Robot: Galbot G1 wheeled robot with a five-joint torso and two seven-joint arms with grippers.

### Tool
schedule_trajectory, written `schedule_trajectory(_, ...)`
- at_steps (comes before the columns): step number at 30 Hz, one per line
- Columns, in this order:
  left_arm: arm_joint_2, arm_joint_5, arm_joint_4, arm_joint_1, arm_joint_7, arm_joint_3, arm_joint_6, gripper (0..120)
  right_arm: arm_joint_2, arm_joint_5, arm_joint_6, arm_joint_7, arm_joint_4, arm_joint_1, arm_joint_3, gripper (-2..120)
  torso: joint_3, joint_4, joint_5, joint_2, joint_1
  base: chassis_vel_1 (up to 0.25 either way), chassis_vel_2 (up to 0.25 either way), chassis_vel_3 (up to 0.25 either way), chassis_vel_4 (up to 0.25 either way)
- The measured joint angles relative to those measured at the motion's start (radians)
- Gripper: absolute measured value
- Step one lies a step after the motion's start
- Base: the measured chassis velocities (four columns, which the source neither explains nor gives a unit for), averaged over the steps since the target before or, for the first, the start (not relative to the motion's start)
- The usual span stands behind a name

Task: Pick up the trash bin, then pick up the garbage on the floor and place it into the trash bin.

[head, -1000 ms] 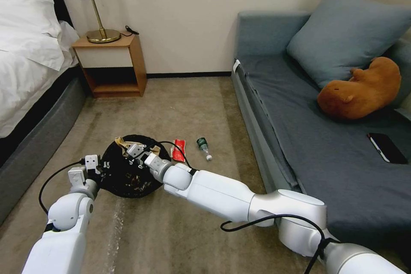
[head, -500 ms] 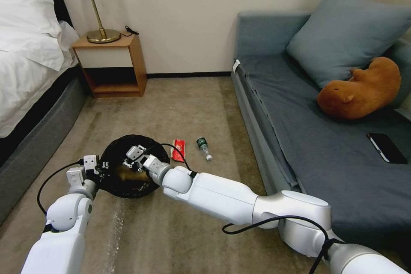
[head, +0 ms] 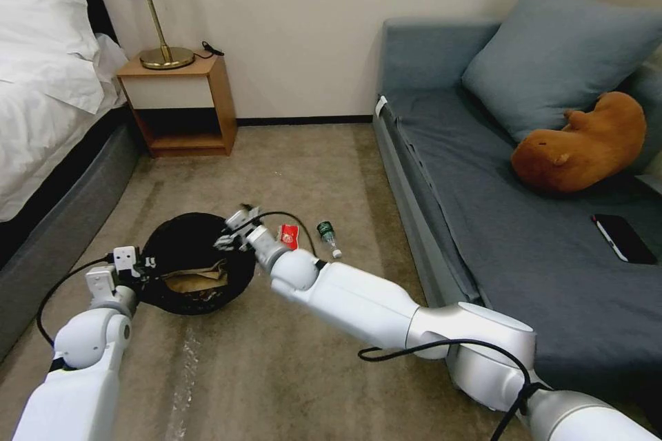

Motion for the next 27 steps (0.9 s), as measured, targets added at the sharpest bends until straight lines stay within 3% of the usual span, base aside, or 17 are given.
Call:
schedule_trajectory(8, 0.037, -0.050, 0.024, -0.015, 0.001, -0.029, -0.001, 3, -0.054, 0.073, -0.115, 0.016, -0.050, -0.022, 0.083, 100, 0.000, 0.0003, 0.0000, 0.000, 0.000, 0.000, 0.000, 0.000, 0.000)
schedule_trajectory(27, 0.086, -0.100, 0.085, -0.014, 0.015, -0.045, -0.026, 3, -0.034, -0.031, -0.098, 0.007, -0.164, -0.156, 0.197, 100, 0.000, 0.0004, 0.0001, 0.000, 0.000, 0.000, 0.000, 0.000, 0.000)
